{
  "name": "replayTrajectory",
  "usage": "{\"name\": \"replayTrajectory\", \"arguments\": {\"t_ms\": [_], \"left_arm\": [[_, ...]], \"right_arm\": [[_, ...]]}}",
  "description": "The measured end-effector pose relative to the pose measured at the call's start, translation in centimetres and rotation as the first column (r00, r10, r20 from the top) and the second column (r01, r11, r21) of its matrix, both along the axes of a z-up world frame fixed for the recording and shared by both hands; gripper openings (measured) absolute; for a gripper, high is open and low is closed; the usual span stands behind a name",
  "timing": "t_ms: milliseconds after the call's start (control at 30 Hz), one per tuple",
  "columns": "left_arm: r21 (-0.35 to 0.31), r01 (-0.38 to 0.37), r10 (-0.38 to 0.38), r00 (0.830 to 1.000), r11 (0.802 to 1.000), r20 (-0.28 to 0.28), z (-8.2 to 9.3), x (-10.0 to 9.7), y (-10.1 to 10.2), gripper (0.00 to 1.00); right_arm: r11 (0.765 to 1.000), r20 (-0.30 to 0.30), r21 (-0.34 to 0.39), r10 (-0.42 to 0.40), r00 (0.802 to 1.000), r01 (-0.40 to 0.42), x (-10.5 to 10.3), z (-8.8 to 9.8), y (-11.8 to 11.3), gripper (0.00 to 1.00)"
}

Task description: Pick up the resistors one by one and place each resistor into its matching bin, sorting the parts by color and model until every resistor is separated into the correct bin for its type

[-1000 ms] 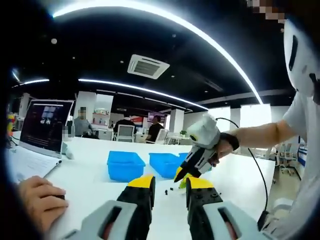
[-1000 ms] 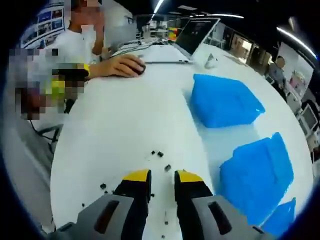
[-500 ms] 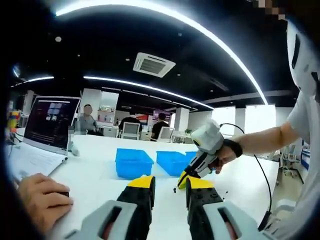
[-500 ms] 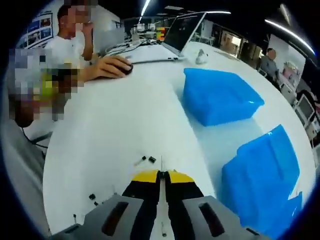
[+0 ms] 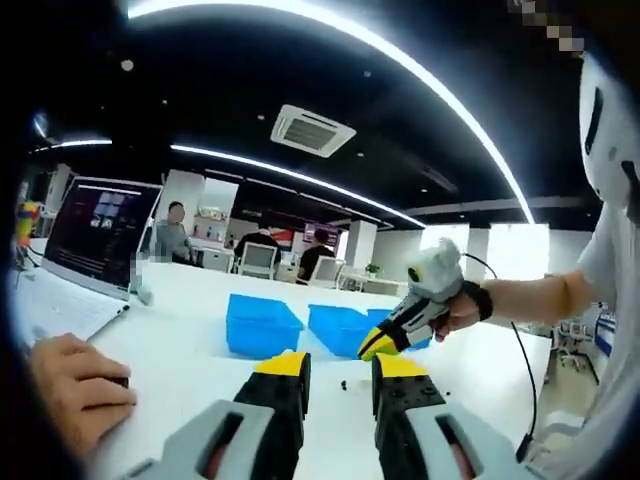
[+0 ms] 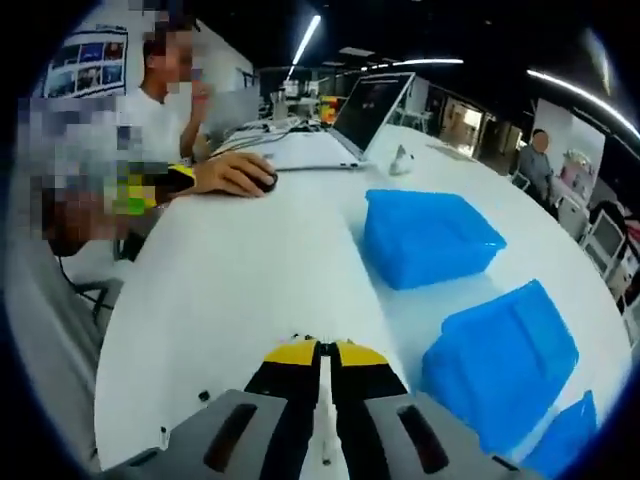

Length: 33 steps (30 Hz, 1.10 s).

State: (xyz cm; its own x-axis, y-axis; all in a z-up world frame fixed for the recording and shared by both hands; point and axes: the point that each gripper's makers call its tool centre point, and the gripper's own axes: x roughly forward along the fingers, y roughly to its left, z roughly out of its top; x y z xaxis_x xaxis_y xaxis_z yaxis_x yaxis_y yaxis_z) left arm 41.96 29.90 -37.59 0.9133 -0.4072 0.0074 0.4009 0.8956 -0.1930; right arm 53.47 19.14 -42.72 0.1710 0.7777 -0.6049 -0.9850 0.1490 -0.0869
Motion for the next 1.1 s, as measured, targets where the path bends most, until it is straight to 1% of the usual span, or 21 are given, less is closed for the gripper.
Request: {"name": "replayTrajectory", "arguments": {"t_ms": [67,167,333,367,433,500,567,600,633,667,700,767,833,867,900,933,1033,1100], "left_arm": [[0.008,0.003,-0.003,1.0,1.0,0.003,0.1,0.2,0.0,0.27],[0.015,0.012,-0.012,1.0,1.0,0.005,0.1,0.7,-0.3,0.27],[0.016,0.036,-0.036,0.999,0.999,0.004,0.2,1.0,-1.7,0.27],[0.016,0.039,-0.039,0.999,0.999,0.004,0.2,1.1,-1.9,0.27],[0.017,0.048,-0.048,0.999,0.999,0.003,0.2,1.1,-2.3,0.27],[0.018,0.055,-0.055,0.998,0.998,0.003,0.2,1.0,-2.7,0.27],[0.023,0.061,-0.061,0.998,0.998,0.001,0.2,0.9,-3.0,0.27],[0.025,0.063,-0.063,0.998,0.998,0.001,0.1,0.9,-3.1,0.27],[0.026,0.064,-0.064,0.998,0.998,-0.001,0.1,0.9,-3.1,0.27],[0.027,0.065,-0.065,0.998,0.997,-0.004,0.1,0.9,-3.2,0.27],[0.031,0.067,-0.067,0.998,0.997,-0.006,0.1,0.8,-3.2,0.27],[0.035,0.068,-0.067,0.998,0.997,-0.007,0.2,0.8,-3.2,0.27],[0.036,0.069,-0.069,0.998,0.997,-0.006,0.3,0.8,-3.3,0.27],[0.035,0.071,-0.071,0.997,0.997,-0.005,0.4,0.8,-3.4,0.27],[0.034,0.074,-0.074,0.997,0.997,-0.005,0.5,0.8,-3.5,0.27],[0.037,0.079,-0.078,0.997,0.996,-0.005,0.6,0.8,-3.7,0.27],[0.052,0.1,-0.1,0.995,0.994,-0.005,0.7,0.7,-4.3,0.27],[0.06,0.109,-0.109,0.994,0.992,-0.007,0.6,0.6,-4.5,0.27]], "right_arm": [[0.999,0.002,0.033,-0.012,1.0,0.012,-0.1,0.8,-0.5,0.07],[0.997,0.006,0.076,-0.02,1.0,0.019,-0.4,1.5,-1.2,0.07],[0.991,0.009,0.133,-0.026,1.0,0.025,-1.1,2.0,-2.2,0.07],[0.987,0.01,0.157,-0.029,1.0,0.027,-1.3,2.2,-2.3,0.07],[0.971,0.007,0.236,-0.03,1.0,0.028,-1.8,2.9,-2.4,0.07],[0.954,0.022,0.301,-0.03,0.999,0.022,-2.2,3.6,-2.6,0.07],[0.92,0.032,0.386,-0.079,0.996,0.061,-1.7,4.6,-3.2,0.07],[0.895,0.02,0.435,-0.118,0.993,0.098,-1.2,5.2,-3.7,0.07],[0.856,-0.008,0.496,-0.165,0.986,0.147,-0.6,6.1,-4.4,0.07],[0.84,-0.011,0.519,-0.178,0.984,0.158,-0.4,6.4,-4.8,0.07],[0.813,-0.01,0.553,-0.212,0.977,0.182,0.1,7.1,-5.5,0.07],[0.783,-0.006,0.586,-0.254,0.967,0.209,0.7,7.9,-6.6,0.07],[0.778,0.018,0.592,-0.273,0.962,0.21,1.2,8.5,-7.5,0.07],[0.779,0.049,0.59,-0.296,0.954,0.211,1.8,8.9,-8.2,0.07],[0.774,0.066,0.592,-0.323,0.944,0.224,2.4,9.4,-8.9,0.07],[0.76,0.068,0.602,-0.353,0.933,0.244,3.1,9.9,-9.8,0.07],[0.696,0.07,0.647,-0.46,0.885,0.311,5.2,11.7,-13.1,0.07],[0.655,0.069,0.665,-0.533,0.844,0.359,6.8,12.3,-16.0,0.07]]}}
